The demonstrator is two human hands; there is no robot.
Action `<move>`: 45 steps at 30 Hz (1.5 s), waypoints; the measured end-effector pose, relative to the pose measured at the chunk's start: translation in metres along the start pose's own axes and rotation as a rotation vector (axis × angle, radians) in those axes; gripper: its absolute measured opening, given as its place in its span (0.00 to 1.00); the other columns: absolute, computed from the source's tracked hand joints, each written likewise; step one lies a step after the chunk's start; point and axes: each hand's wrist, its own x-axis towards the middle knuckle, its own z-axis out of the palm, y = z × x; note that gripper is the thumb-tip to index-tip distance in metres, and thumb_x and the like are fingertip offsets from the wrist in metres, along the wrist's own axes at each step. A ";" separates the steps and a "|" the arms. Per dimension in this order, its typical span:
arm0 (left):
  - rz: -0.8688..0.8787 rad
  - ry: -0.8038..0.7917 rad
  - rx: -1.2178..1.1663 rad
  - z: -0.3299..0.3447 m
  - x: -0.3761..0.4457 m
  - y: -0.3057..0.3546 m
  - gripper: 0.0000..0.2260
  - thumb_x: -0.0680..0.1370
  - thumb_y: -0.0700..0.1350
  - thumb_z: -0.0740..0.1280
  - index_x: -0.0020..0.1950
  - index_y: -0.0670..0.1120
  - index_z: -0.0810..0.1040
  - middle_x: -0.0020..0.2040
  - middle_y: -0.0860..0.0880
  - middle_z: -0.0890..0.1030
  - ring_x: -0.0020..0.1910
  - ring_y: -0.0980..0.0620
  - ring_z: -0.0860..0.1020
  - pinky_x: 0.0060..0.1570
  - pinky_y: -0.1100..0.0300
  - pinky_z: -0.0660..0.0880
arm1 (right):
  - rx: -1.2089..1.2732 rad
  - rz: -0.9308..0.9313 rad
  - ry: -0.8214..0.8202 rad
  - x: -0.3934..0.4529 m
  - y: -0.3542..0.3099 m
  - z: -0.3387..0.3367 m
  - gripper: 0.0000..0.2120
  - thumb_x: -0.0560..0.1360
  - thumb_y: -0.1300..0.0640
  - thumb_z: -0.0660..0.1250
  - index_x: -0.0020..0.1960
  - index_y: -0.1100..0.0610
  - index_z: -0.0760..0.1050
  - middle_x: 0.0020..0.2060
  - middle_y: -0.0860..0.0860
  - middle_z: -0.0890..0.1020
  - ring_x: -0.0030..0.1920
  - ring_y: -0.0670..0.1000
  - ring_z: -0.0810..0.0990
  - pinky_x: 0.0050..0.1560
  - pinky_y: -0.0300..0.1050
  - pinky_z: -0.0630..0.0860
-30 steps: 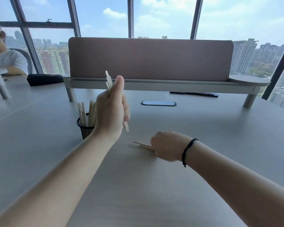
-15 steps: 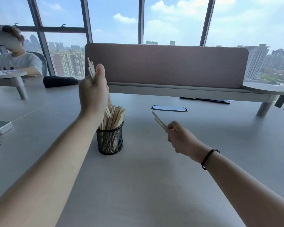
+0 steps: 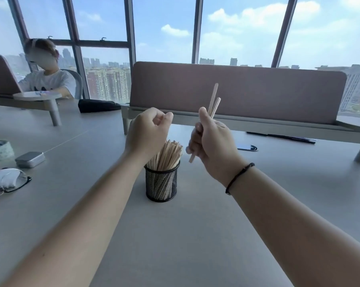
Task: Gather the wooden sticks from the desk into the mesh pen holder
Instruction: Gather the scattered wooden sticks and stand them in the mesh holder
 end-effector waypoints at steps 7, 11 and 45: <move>-0.204 -0.075 -0.436 -0.007 -0.016 -0.028 0.33 0.72 0.73 0.54 0.63 0.51 0.77 0.58 0.56 0.81 0.60 0.52 0.79 0.61 0.52 0.74 | -0.373 -0.264 -0.043 0.020 0.010 0.049 0.25 0.84 0.47 0.55 0.33 0.59 0.71 0.26 0.48 0.75 0.29 0.46 0.73 0.34 0.37 0.71; -0.126 -0.155 -0.544 -0.001 -0.033 -0.050 0.29 0.77 0.69 0.53 0.67 0.53 0.76 0.64 0.53 0.80 0.63 0.53 0.80 0.64 0.46 0.76 | -0.629 -0.228 -0.124 0.025 0.030 0.051 0.18 0.83 0.49 0.59 0.37 0.54 0.75 0.23 0.40 0.77 0.25 0.38 0.75 0.32 0.35 0.71; -0.193 -0.663 -0.382 0.007 -0.063 -0.088 0.45 0.59 0.51 0.78 0.74 0.52 0.63 0.65 0.48 0.78 0.66 0.52 0.76 0.71 0.45 0.71 | -0.658 -0.203 -0.008 -0.016 0.083 -0.049 0.32 0.72 0.28 0.60 0.71 0.43 0.68 0.62 0.44 0.73 0.60 0.42 0.74 0.64 0.51 0.74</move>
